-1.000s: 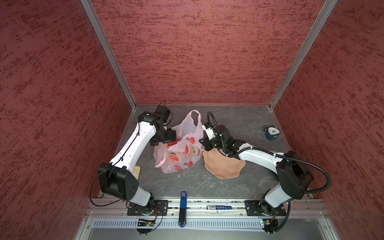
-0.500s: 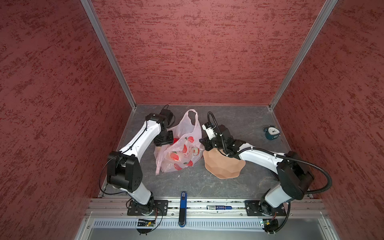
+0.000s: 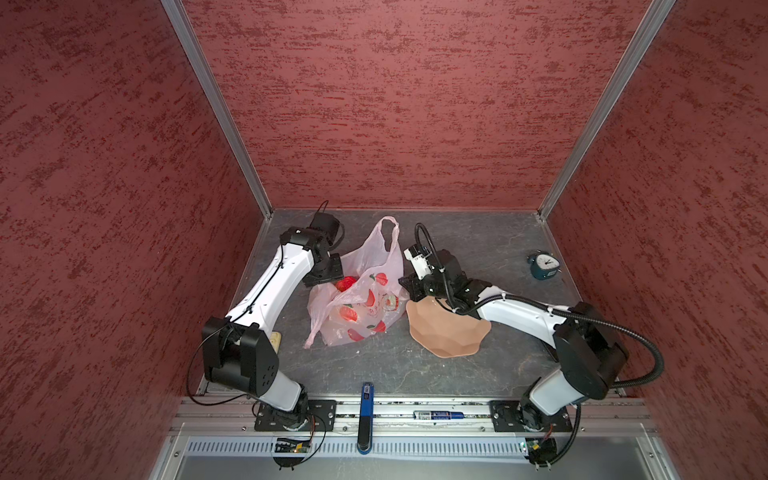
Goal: Take the fake fruits out of the plastic bag
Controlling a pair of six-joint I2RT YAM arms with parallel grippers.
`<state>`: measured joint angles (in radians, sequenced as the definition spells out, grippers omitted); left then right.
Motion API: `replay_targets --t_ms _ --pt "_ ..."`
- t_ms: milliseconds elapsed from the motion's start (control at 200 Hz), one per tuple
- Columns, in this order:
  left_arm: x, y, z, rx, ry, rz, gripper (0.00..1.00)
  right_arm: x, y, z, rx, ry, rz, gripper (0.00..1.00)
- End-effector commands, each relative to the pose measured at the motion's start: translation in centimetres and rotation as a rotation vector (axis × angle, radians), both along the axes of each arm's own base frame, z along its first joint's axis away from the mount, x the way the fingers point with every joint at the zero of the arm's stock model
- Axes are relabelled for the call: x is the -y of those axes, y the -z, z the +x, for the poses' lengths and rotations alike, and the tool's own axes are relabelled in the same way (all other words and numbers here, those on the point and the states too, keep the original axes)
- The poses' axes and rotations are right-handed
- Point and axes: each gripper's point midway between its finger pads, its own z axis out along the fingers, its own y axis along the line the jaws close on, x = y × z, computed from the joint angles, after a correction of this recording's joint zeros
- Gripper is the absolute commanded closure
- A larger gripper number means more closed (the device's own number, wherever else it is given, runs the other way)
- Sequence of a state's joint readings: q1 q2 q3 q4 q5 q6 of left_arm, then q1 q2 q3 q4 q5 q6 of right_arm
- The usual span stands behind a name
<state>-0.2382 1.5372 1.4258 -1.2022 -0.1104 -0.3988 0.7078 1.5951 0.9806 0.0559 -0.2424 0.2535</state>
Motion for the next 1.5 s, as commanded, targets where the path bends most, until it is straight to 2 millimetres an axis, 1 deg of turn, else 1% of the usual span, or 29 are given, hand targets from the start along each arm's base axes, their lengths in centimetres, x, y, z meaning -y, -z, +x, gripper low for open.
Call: replay_targets --t_ms 0,95,185,351,406,481,521,566,691,807,857,947,1037,1137,1232,1252,1297,1408,1493 --pt "-0.3 0.8 0.5 0.001 -0.012 0.004 0.49 -0.3 -1.1 0.5 0.032 0.001 0.013 0.87" --pt "-0.2 1.7 0.9 -0.008 -0.012 -0.006 0.56 -0.3 -1.2 0.5 0.033 0.001 0.017 0.87" --pt "-0.2 2.3 1.3 -0.012 -0.013 -0.019 0.58 -0.3 -1.2 0.6 0.033 0.003 0.017 0.87" --pt "0.0 2.4 2.7 0.010 -0.013 -0.041 0.64 -0.4 -1.1 0.7 0.033 0.006 0.016 0.87" --pt "0.0 2.4 3.1 0.016 -0.011 -0.041 0.72 -0.4 -1.0 0.8 0.032 0.007 0.015 0.87" --pt "-0.3 2.0 3.6 0.038 -0.019 -0.037 0.88 -0.5 -0.9 0.9 0.031 0.009 0.016 0.87" --pt "-0.6 1.5 3.9 0.058 -0.027 -0.038 0.95 -0.5 -0.8 1.0 0.032 0.011 0.016 0.87" --pt "-1.0 0.6 4.3 0.089 -0.037 -0.041 1.00 -0.7 -0.8 1.2 0.035 0.013 0.017 0.87" --pt "-2.4 -2.3 5.4 0.175 -0.073 -0.067 1.00 -1.3 -0.8 2.1 0.046 0.017 0.021 0.87" --pt "-3.5 -5.1 6.2 0.249 -0.098 -0.109 1.00 -2.2 -1.3 3.7 0.079 0.028 0.022 0.87" --pt "-3.8 -6.3 6.4 0.277 -0.106 -0.130 1.00 -2.6 -1.8 4.6 0.104 0.033 0.022 0.87" --pt "-3.8 -8.0 6.9 0.315 -0.100 -0.174 1.00 -3.4 -3.1 6.2 0.146 0.036 0.029 0.87" --pt "-3.4 -8.8 7.1 0.326 -0.085 -0.220 1.00 -3.6 -4.5 7.8 0.196 0.051 0.046 0.87" --pt "-2.0 -8.7 6.5 0.315 -0.061 -0.290 1.00 -3.1 -5.3 8.9 0.237 0.075 0.074 0.86" --pt "-0.3 -7.7 4.6 0.286 -0.047 -0.361 1.00 -2.2 -4.7 8.7 0.229 0.073 0.073 0.82" --pt "0.1 -7.6 4.2 0.284 -0.044 -0.372 1.00 -2.1 -4.5 8.5 0.224 0.071 0.070 0.79" --pt "1.0 -6.7 3.0 0.259 -0.036 -0.393 1.00 -1.7 -4.0 8.1 0.206 0.070 0.061 0.70" --pt "2.6 -4.8 0.2 0.209 -0.037 -0.417 1.00 -0.6 -2.7 6.4 0.141 0.068 0.043 0.49" --pt "3.1 -3.7 -1.5 0.190 -0.050 -0.413 1.00 0.7 -2.4 4.7 0.083 0.093 0.051 0.41"
